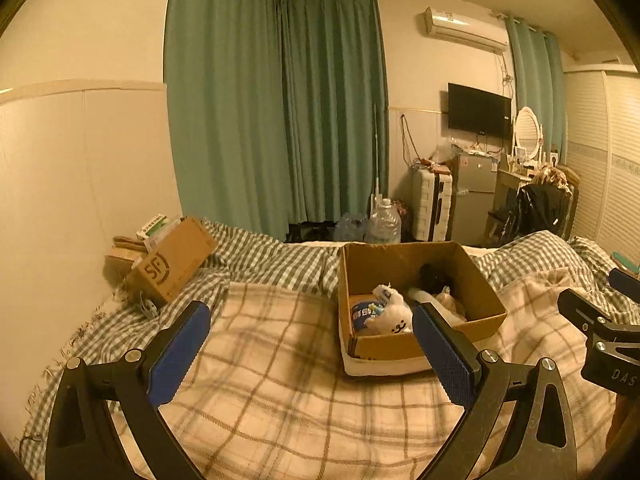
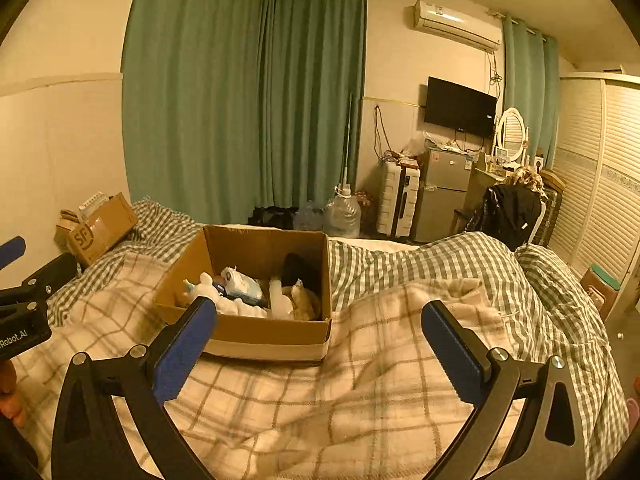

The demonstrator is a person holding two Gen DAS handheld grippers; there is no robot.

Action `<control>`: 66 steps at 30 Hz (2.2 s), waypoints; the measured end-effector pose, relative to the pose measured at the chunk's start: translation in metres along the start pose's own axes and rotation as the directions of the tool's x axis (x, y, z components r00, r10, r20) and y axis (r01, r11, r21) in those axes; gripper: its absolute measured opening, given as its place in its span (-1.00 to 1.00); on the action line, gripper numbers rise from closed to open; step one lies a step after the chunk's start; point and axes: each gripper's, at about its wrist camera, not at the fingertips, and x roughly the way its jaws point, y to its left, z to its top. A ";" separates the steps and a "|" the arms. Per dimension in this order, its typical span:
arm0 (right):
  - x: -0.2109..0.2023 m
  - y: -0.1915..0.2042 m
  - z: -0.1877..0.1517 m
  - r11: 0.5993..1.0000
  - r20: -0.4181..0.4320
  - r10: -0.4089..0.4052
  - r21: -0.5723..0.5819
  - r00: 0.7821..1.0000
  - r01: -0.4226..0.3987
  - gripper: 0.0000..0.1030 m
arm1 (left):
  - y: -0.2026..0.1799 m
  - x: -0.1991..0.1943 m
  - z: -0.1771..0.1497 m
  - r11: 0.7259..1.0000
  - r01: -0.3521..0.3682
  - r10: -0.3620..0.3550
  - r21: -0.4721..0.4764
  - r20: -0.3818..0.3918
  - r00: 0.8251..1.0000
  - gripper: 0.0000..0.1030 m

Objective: Organize objects

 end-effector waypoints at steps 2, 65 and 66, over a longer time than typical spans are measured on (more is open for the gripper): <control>0.002 0.000 -0.001 1.000 -0.009 0.001 0.002 1.000 -0.001 0.99 | 0.001 0.002 -0.002 1.000 0.001 -0.001 -0.001 -0.005 1.000 1.00; 0.011 0.010 -0.007 1.000 -0.053 -0.006 -0.016 0.999 0.005 0.99 | 0.005 0.005 -0.004 1.000 0.016 -0.016 -0.001 -0.019 1.000 1.00; 0.011 0.010 -0.007 1.000 -0.053 -0.005 -0.016 0.999 0.004 0.99 | 0.005 0.005 -0.005 1.000 0.016 -0.016 0.000 -0.020 1.000 1.00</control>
